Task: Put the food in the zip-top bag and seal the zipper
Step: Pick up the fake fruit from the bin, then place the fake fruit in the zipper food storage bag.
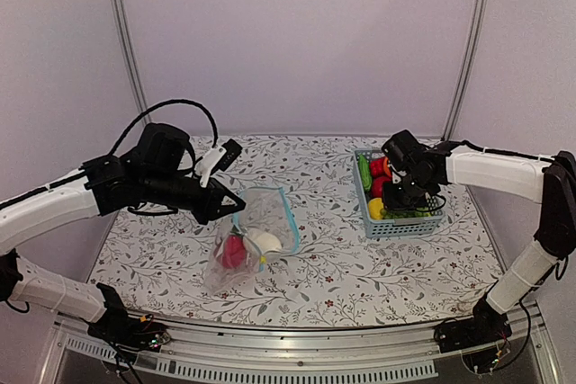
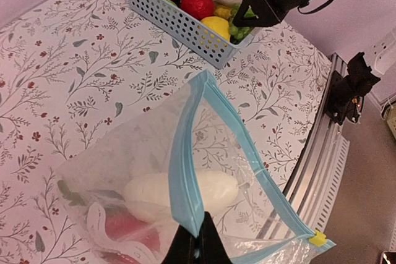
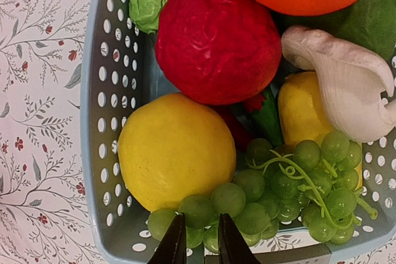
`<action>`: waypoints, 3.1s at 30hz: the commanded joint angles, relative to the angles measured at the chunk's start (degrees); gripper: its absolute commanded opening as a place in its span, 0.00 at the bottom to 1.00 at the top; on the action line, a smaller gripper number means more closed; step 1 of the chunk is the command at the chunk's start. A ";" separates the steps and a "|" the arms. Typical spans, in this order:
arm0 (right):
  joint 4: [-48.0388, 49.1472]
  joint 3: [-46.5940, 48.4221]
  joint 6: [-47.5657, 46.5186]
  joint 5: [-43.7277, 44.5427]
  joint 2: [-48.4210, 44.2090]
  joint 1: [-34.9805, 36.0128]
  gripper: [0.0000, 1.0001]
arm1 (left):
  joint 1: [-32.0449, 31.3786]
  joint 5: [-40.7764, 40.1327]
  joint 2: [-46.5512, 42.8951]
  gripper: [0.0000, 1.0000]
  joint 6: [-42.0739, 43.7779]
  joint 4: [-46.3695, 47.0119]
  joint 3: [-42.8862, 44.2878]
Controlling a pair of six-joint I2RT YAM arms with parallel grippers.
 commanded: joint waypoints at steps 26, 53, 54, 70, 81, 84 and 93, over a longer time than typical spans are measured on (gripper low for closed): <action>-2.24 7.67 -1.08 -1.24 -2.00 -0.61 0.00 | 3.15 1.43 -3.09 0.00 0.40 0.23 0.18; -13.69 20.36 -10.15 -7.04 -18.91 -0.54 0.00 | 4.49 6.43 4.69 0.00 1.02 2.94 -0.66; -14.37 21.23 -10.51 -8.51 -19.10 -0.50 0.00 | 4.49 6.67 4.54 0.00 0.97 3.13 -0.43; -16.24 29.61 -7.59 -17.88 -21.55 15.42 0.00 | 4.41 14.04 1.53 0.00 -2.95 7.25 -2.82; -8.26 32.38 -3.02 -15.81 -11.04 30.10 0.00 | 4.41 13.70 0.69 0.00 -3.36 6.68 -2.85; -6.98 33.31 -2.19 -15.82 -7.99 32.32 0.00 | 4.41 13.62 0.68 0.00 -3.57 6.59 -2.78; -3.76 34.87 0.20 -16.84 -2.63 34.17 0.00 | 4.41 13.47 0.35 0.00 -3.87 6.28 -2.72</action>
